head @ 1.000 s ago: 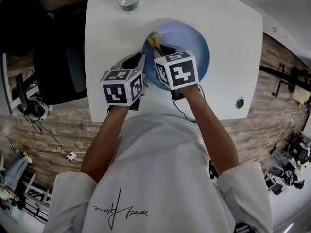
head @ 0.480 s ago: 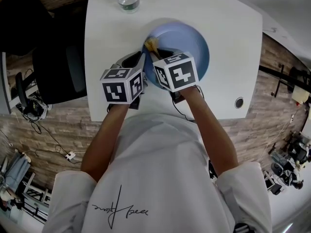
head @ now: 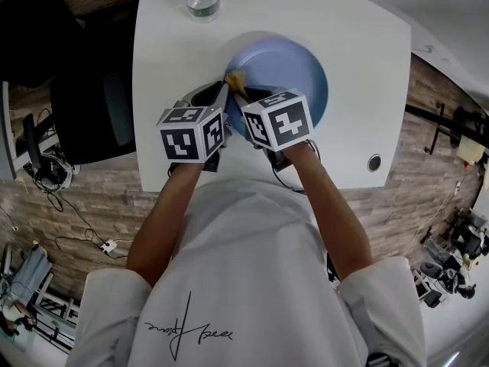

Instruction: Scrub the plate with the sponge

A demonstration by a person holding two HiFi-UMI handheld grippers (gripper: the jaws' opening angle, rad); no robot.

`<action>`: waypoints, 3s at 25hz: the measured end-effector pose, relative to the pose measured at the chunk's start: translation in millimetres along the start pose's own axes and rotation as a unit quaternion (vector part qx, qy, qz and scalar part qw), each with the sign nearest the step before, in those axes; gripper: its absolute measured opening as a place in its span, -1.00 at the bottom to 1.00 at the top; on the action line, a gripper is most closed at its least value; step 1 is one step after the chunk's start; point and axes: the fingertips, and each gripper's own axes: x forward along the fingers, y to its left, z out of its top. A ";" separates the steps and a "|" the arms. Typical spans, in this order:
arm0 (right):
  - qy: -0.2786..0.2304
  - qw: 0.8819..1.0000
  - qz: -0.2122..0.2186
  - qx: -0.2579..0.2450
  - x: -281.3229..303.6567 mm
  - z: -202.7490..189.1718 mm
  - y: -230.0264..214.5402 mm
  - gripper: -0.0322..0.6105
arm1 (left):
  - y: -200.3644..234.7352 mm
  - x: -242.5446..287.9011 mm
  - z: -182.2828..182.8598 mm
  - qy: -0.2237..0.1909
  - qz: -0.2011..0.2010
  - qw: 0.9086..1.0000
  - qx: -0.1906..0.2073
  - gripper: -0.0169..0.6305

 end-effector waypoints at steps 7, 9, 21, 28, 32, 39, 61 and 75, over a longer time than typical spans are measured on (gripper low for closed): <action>0.011 1.000 0.014 0.011 -1.3 -6.7 3.0 -0.78 | 0.8 0.4 0.6 -0.001 0.000 1.000 -0.004 -0.88; 0.014 1.000 0.020 0.013 -2.4 -9.2 4.1 -0.78 | 0.4 -0.1 0.4 -0.001 -0.001 1.000 -0.006 -0.88; 0.040 0.998 0.052 0.001 -6.9 -28.6 12.1 -0.78 | 0.0 1.3 2.6 -0.003 -0.002 1.000 -0.012 -0.89; 0.060 0.995 0.059 -0.046 -10.3 -43.8 20.4 -0.78 | -1.1 2.7 3.8 -0.005 -0.003 1.000 -0.012 -0.90; 0.068 0.994 0.054 -0.072 -10.1 -46.9 21.0 -0.78 | -0.2 3.7 3.1 -0.004 -0.003 1.000 -0.011 -0.90; 0.076 0.990 0.052 -0.102 -12.7 -53.0 22.1 -0.78 | 0.1 4.2 3.4 -0.003 -0.002 1.000 -0.010 -0.90; 0.127 0.979 0.106 -0.116 -28.3 -83.7 18.4 -0.78 | -0.5 4.4 4.2 -0.002 -0.001 1.000 -0.005 -0.90; 0.142 0.978 0.112 -0.102 -34.1 -93.3 11.0 -0.78 | 0.6 5.0 4.5 0.000 0.001 1.000 -0.005 -0.90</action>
